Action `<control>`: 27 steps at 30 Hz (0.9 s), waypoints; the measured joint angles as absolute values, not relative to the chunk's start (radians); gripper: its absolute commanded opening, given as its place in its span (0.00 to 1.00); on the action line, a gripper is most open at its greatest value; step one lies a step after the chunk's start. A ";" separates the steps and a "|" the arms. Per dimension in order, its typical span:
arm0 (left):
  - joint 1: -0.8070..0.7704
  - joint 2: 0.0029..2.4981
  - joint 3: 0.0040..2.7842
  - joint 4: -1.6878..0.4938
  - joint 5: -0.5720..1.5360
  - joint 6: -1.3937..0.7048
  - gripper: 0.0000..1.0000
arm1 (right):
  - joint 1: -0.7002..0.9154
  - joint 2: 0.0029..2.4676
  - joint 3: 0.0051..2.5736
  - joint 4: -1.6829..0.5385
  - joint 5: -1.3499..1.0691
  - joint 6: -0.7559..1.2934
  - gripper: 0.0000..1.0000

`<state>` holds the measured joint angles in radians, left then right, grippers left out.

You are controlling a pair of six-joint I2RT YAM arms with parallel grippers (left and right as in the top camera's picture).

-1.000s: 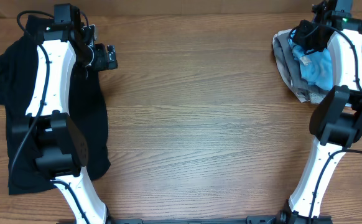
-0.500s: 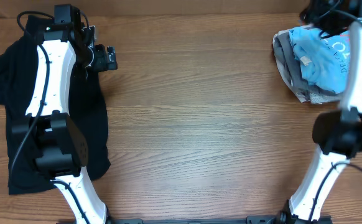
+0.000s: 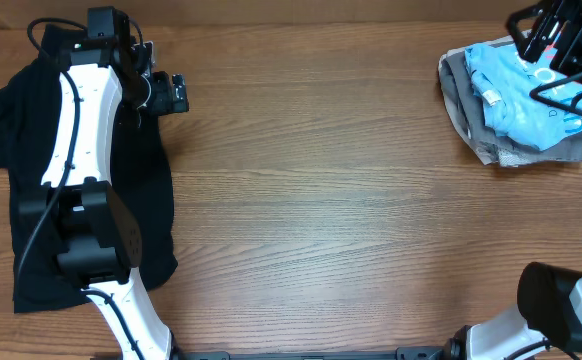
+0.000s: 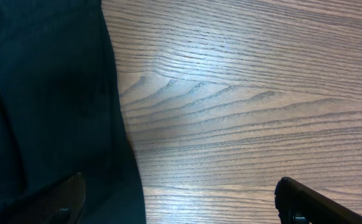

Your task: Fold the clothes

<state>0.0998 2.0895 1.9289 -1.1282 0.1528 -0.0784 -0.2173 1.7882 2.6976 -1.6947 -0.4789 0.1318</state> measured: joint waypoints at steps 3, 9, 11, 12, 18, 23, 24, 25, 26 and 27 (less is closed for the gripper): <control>0.100 2.090 1.929 -1.128 0.153 -0.078 1.00 | -0.209 1.771 2.698 -1.695 -0.605 0.132 1.00; 0.100 2.090 1.929 -1.128 0.153 -0.078 1.00 | -0.210 1.768 2.697 -1.695 -0.694 0.133 1.00; 0.100 2.090 1.929 -1.128 0.153 -0.078 1.00 | -0.210 1.768 2.696 -1.695 -0.703 0.133 1.00; 0.100 2.090 1.929 -1.128 0.153 -0.078 1.00 | -0.210 1.768 2.696 -1.695 -0.698 0.131 1.00; 0.100 2.090 1.929 -1.128 0.153 -0.078 1.00 | -0.169 1.737 2.666 -1.655 -0.480 0.117 1.00; 0.100 2.090 1.929 -1.128 0.153 -0.078 1.00 | -0.059 1.557 2.468 -1.443 -0.240 0.108 1.00; 0.100 2.090 1.929 -1.128 0.153 -0.078 1.00 | -0.056 1.513 2.416 -1.394 -0.218 0.108 1.00; 0.100 2.090 1.929 -1.128 0.153 -0.078 1.00 | -0.056 1.456 2.348 -1.331 -0.195 0.106 1.00; 0.100 2.090 1.929 -1.128 0.152 -0.078 1.00 | -0.057 1.393 2.274 -1.268 -0.172 0.107 1.00; 0.100 2.090 1.929 -1.128 0.149 -0.078 1.00 | -0.057 1.339 2.210 -1.216 -0.157 0.109 1.00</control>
<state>0.0998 2.0895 1.9289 -1.1278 0.1493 -0.0784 -0.0574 1.3388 2.2105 -1.2160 -0.1574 0.1085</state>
